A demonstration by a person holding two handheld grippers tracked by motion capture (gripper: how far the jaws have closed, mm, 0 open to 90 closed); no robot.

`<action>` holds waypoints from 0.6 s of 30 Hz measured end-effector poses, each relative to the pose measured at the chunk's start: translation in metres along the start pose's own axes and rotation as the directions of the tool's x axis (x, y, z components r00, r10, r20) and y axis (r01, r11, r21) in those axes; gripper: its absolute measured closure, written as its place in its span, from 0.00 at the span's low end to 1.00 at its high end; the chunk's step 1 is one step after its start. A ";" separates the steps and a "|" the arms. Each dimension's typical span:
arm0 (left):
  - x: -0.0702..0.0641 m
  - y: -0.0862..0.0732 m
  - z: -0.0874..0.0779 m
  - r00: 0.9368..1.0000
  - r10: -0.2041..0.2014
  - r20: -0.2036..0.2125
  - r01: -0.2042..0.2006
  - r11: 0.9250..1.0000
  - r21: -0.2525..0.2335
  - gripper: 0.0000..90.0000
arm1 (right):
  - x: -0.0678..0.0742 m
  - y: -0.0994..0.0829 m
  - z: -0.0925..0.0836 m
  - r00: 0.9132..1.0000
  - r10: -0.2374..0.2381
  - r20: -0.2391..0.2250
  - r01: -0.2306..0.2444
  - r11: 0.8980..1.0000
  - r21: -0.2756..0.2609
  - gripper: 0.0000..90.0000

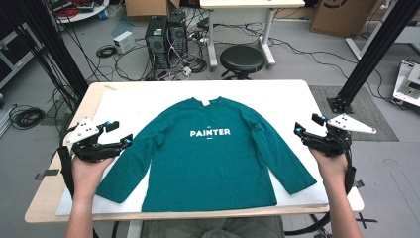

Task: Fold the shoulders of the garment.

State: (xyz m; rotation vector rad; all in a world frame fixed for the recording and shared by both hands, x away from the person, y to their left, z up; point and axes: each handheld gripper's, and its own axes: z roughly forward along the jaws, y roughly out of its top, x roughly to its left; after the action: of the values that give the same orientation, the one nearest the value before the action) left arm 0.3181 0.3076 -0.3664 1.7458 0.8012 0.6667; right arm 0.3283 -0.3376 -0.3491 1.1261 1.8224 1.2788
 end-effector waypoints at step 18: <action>0.007 -0.026 -0.018 0.998 -0.046 -0.031 0.048 0.997 0.055 0.30 | 0.007 0.002 0.001 0.999 -0.004 0.038 0.005 1.000 -0.027 0.31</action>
State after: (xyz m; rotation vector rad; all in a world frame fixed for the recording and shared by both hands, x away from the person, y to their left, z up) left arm 0.3035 0.3295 -0.3859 1.7650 0.8861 0.6452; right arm 0.3266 -0.3304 -0.3478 1.1232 1.7743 1.2674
